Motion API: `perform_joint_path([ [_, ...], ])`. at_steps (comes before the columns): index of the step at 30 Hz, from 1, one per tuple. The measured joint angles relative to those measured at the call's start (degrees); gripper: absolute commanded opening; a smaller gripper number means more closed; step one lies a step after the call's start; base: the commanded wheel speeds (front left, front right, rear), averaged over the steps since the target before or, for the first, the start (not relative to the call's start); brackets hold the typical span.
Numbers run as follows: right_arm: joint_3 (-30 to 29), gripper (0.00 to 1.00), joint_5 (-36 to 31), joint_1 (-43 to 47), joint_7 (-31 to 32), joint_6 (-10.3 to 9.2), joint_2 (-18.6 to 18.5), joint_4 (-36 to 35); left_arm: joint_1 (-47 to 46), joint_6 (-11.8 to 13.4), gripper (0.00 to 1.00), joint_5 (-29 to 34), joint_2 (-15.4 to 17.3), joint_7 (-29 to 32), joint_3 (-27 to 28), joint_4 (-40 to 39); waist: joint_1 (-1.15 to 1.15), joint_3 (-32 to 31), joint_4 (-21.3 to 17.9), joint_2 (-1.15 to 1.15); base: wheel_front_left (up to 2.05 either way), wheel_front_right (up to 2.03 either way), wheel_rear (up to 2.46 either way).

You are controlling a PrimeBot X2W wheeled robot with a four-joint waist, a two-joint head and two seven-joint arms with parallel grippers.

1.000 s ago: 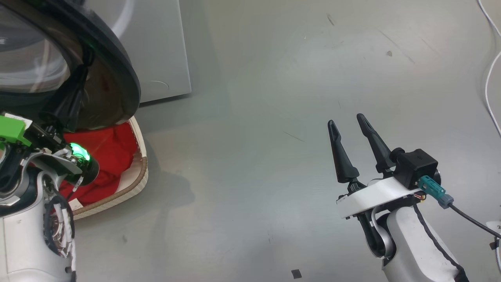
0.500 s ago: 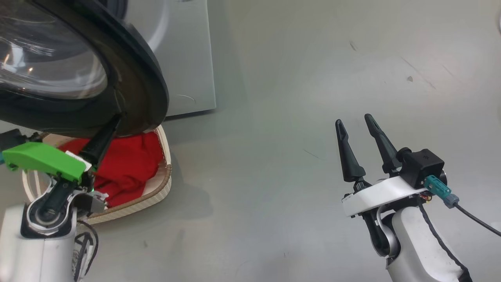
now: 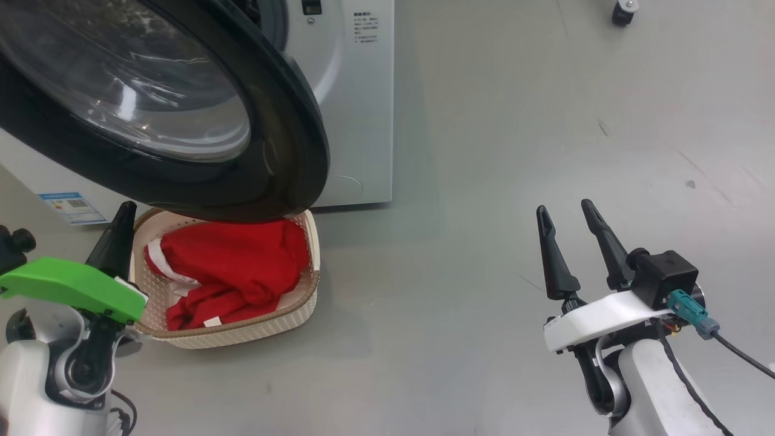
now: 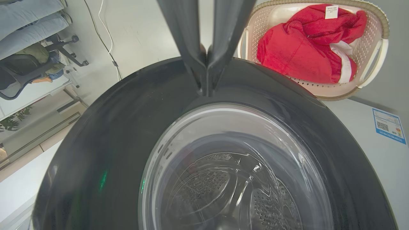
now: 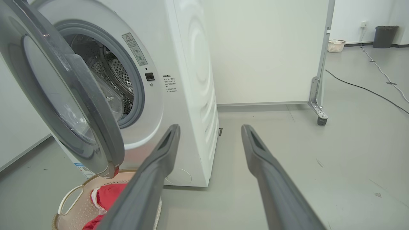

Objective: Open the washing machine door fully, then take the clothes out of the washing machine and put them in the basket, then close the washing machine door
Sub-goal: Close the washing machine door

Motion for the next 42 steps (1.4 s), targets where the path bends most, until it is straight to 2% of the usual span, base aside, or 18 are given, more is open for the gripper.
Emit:
perform_joint_path([
  [2, 0.0, 1.00, 0.0, 0.5, 0.0, 0.00, 0.0, 0.0, 0.9, 0.0, 0.00, 2.7, 0.4, -2.6, -0.9, -0.8, 0.00, -0.7, 1.0, 0.00, 0.00, 0.00, 0.00],
  [6, 0.2, 1.00, 0.0, 0.8, 0.0, 0.00, 0.1, 0.0, 2.7, 0.0, 0.00, 4.4, -0.3, -7.5, -1.3, -2.2, 0.00, -2.1, 2.9, 0.00, 0.00, 0.00, 0.00],
  [16, 1.3, 1.00, 0.0, 1.6, 0.0, 0.00, 0.1, -0.1, 7.8, 0.0, 0.00, 14.4, 1.6, -19.1, -2.9, -4.4, 0.00, -4.4, 5.1, 0.00, 0.00, 0.00, 0.00],
  [18, 1.3, 1.00, 0.0, 1.6, 0.0, 0.00, 0.1, -0.1, 9.1, -0.2, 1.00, 18.1, 2.4, -22.4, -3.5, -4.4, 0.00, -4.5, 5.3, 0.00, 0.00, 0.00, 0.00],
  [24, 1.6, 1.00, 0.0, 1.9, 0.0, 0.00, 0.1, -0.1, 12.6, -0.2, 1.00, 20.8, 1.8, -25.8, -5.5, -2.8, 0.00, -4.6, 5.3, 0.00, 0.00, 0.00, 0.00],
  [42, 1.5, 1.00, 0.0, 2.5, 0.0, 0.00, 0.1, -0.1, 13.3, -0.2, 1.00, 24.0, -0.6, -26.8, -6.6, -0.7, 0.00, -5.1, 5.7, 0.00, 0.00, 0.00, 0.00],
])
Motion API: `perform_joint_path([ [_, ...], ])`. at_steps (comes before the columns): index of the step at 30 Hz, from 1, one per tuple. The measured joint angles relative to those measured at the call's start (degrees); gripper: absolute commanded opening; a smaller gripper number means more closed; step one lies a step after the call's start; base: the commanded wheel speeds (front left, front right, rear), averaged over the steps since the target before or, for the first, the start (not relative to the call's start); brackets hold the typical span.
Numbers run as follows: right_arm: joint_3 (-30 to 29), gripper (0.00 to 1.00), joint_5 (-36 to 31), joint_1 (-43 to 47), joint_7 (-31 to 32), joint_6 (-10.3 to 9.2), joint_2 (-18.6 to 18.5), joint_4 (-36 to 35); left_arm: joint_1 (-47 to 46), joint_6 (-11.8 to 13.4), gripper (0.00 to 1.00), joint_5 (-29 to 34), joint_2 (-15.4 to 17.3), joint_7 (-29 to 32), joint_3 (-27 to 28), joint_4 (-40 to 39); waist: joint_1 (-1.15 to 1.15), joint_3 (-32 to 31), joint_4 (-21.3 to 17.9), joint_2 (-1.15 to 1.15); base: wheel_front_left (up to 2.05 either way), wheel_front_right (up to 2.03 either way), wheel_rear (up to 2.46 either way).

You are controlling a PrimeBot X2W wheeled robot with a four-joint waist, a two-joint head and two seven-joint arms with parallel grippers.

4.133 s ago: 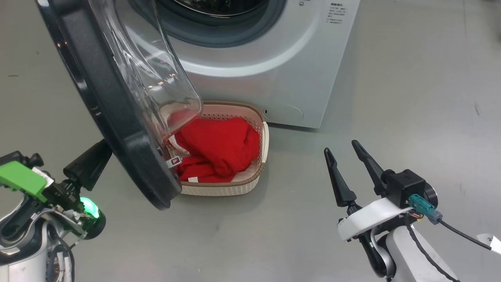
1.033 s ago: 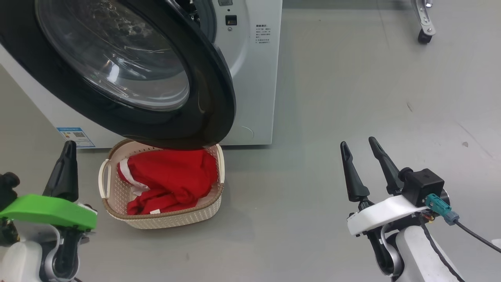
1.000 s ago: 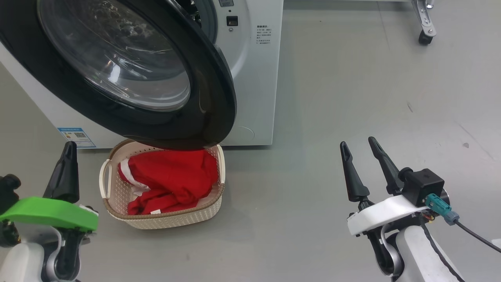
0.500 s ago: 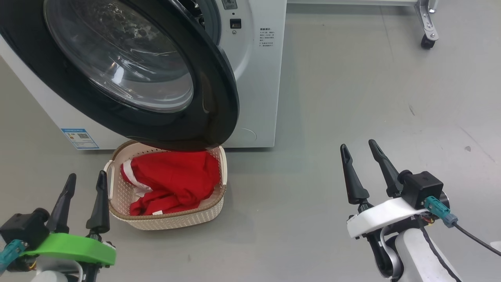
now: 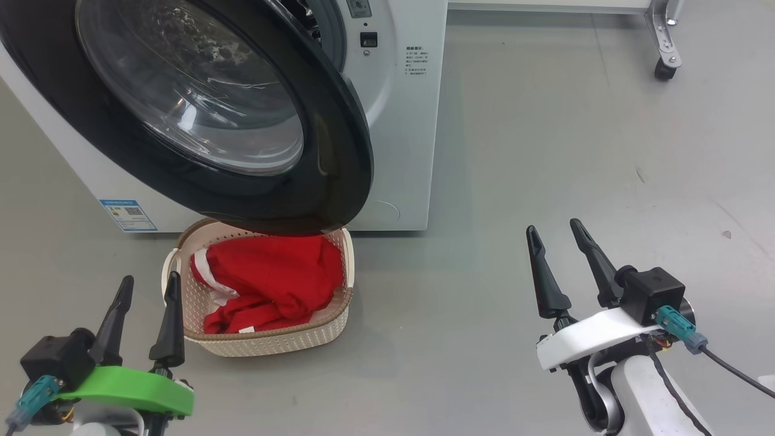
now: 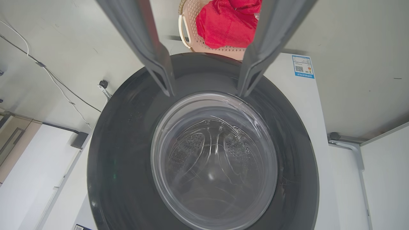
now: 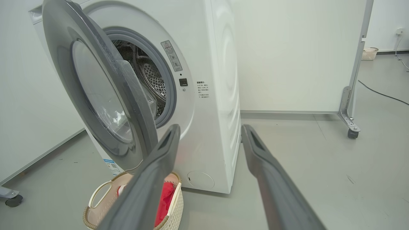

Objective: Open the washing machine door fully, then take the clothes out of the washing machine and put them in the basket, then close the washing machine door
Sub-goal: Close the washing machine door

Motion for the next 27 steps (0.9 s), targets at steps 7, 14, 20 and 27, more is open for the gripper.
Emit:
perform_joint_path([
  [7, 0.1, 1.00, 0.0, 0.0, 0.0, 0.00, 0.0, 0.0, 0.0, 0.0, 1.00, 0.6, -0.7, 0.0, 0.1, 0.3, 0.00, -0.1, 0.1, 0.00, 0.00, 0.00, 0.00],
  [14, 0.2, 1.00, 0.0, 0.0, 0.0, 0.00, -0.1, 0.0, 0.0, 0.0, 1.00, 1.1, -1.2, 0.0, 0.2, 0.6, 0.00, -0.3, 0.1, 0.00, 0.00, 0.00, 0.00],
  [20, 1.9, 0.38, -0.4, 0.0, 0.0, 0.00, -1.2, 0.0, 0.0, 0.0, 1.00, 1.5, -1.6, -0.1, 0.2, 0.7, 0.00, -0.4, 0.1, 0.00, 0.00, 0.00, 0.00],
  [27, 5.4, 0.00, -1.2, -0.7, 0.0, 0.00, -3.1, -3.0, 0.0, 0.0, 1.00, 1.9, -2.3, -0.1, -0.3, -0.1, 0.00, 0.8, 0.9, 0.00, 0.00, 0.00, 0.00],
])
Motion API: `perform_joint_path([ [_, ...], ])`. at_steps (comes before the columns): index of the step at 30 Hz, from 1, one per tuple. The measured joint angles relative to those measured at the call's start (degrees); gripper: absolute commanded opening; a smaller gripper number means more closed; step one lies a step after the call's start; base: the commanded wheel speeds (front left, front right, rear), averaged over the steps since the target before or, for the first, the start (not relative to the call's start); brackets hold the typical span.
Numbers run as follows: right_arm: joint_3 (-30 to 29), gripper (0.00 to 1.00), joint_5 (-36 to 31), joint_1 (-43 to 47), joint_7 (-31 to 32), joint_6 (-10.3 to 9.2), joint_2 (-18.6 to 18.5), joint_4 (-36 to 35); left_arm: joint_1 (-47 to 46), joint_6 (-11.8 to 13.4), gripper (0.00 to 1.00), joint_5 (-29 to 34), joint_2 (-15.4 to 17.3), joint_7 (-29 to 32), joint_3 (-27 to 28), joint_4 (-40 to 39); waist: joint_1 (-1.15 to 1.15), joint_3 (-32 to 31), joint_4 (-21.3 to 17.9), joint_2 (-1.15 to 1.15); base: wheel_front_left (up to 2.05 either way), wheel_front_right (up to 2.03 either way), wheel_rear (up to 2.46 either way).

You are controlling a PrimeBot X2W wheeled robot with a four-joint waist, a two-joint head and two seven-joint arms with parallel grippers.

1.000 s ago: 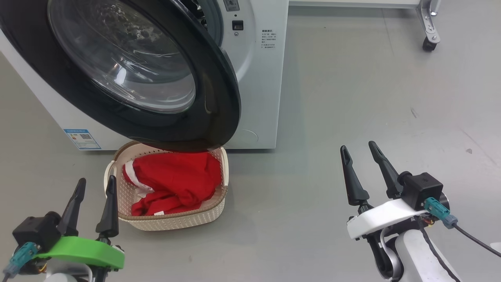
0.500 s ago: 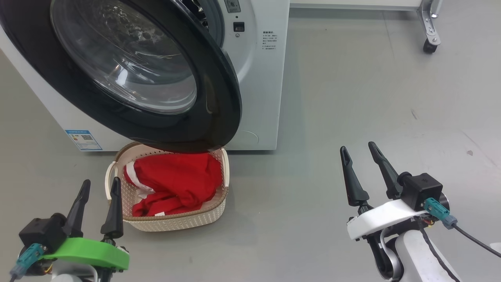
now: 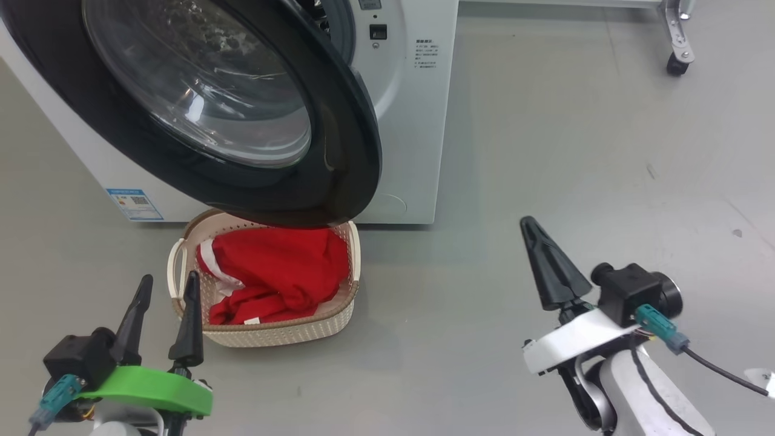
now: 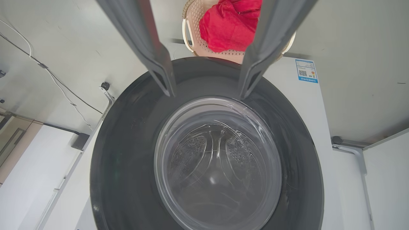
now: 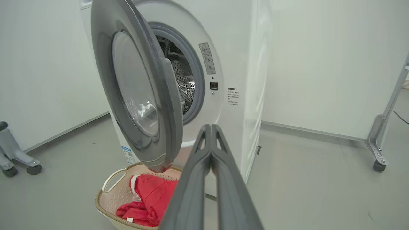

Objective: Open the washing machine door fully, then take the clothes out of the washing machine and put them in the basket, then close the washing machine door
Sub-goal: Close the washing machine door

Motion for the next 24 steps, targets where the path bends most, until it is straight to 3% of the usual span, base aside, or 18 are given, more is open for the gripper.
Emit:
perform_joint_path([
  [9, 9.4, 0.00, -2.6, -5.2, 0.0, 0.09, -3.1, -1.8, -1.0, 0.0, 1.00, 0.0, -1.6, 0.0, -2.2, -1.0, 0.00, 3.0, 2.3, 0.00, 0.00, 0.00, 0.00],
  [24, 15.5, 0.00, -2.3, -19.4, 2.8, 0.16, -7.1, -1.5, -6.0, 0.0, 1.00, 0.0, -4.4, 0.0, -6.1, -1.7, 0.00, 9.4, 9.5, 0.00, 0.00, 0.00, 0.00],
])
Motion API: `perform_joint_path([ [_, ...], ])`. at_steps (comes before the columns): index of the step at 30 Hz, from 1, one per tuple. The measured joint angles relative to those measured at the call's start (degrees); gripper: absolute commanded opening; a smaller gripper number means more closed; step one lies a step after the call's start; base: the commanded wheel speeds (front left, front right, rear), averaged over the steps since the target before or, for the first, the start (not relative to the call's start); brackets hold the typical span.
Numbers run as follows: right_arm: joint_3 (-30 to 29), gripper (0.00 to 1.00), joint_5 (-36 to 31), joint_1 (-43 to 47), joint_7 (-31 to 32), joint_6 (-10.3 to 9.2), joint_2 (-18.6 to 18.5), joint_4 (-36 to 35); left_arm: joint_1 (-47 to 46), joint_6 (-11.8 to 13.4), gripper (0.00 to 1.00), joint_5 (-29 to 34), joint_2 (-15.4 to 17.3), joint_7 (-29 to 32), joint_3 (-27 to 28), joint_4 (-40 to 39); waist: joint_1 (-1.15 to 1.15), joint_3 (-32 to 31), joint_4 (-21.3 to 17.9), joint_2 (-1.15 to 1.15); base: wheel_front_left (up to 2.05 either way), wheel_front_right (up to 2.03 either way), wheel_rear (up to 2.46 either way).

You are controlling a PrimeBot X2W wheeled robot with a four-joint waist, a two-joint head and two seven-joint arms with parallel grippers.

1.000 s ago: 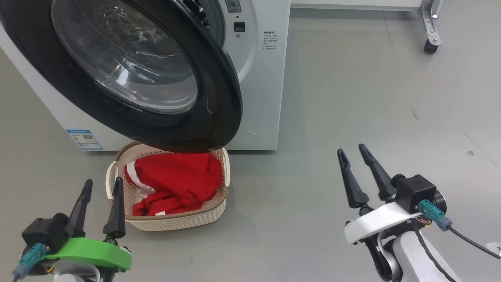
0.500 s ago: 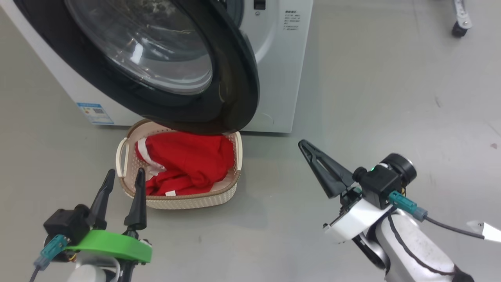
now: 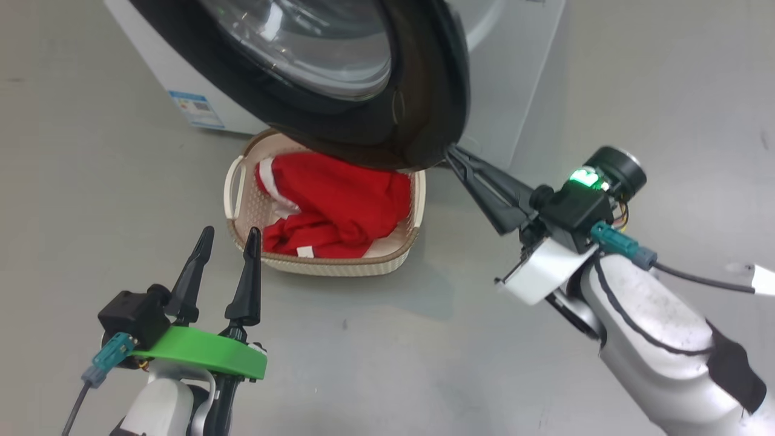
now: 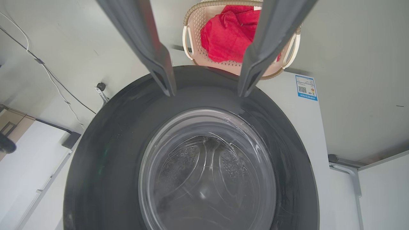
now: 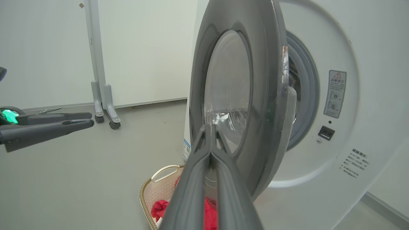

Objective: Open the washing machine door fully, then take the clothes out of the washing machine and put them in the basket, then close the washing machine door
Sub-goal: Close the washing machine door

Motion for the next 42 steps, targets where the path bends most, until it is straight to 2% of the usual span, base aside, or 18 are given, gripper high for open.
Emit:
perform_joint_path([
  [5, 0.3, 0.00, 0.2, -5.1, 1.6, 0.01, -1.3, 1.1, -1.3, 0.0, 1.00, -0.1, -0.3, 0.0, -0.7, -0.1, 0.00, 2.8, 2.3, 0.00, 0.00, 0.00, 0.00],
  [10, -3.0, 0.00, 0.8, -9.1, 2.1, 0.01, -2.9, 2.6, -3.5, 0.0, 1.00, -0.1, -0.8, 0.0, -1.1, -0.4, 0.00, 5.7, 4.5, 0.00, 0.00, 0.00, 0.00],
  [18, -3.5, 0.00, 2.6, -14.3, 2.3, 0.33, -4.2, 5.3, -5.6, 0.0, 1.00, -0.6, -1.7, 0.0, -1.0, -0.5, 0.00, 10.3, 7.5, 0.00, 0.00, 0.00, 0.00],
  [42, -8.8, 0.00, 3.0, -29.6, 4.9, 0.23, -8.2, 11.3, -12.2, 0.0, 1.00, -1.5, -2.6, 0.0, -1.9, -1.6, 0.00, 19.6, 9.0, 0.00, 0.00, 0.00, 0.00],
])
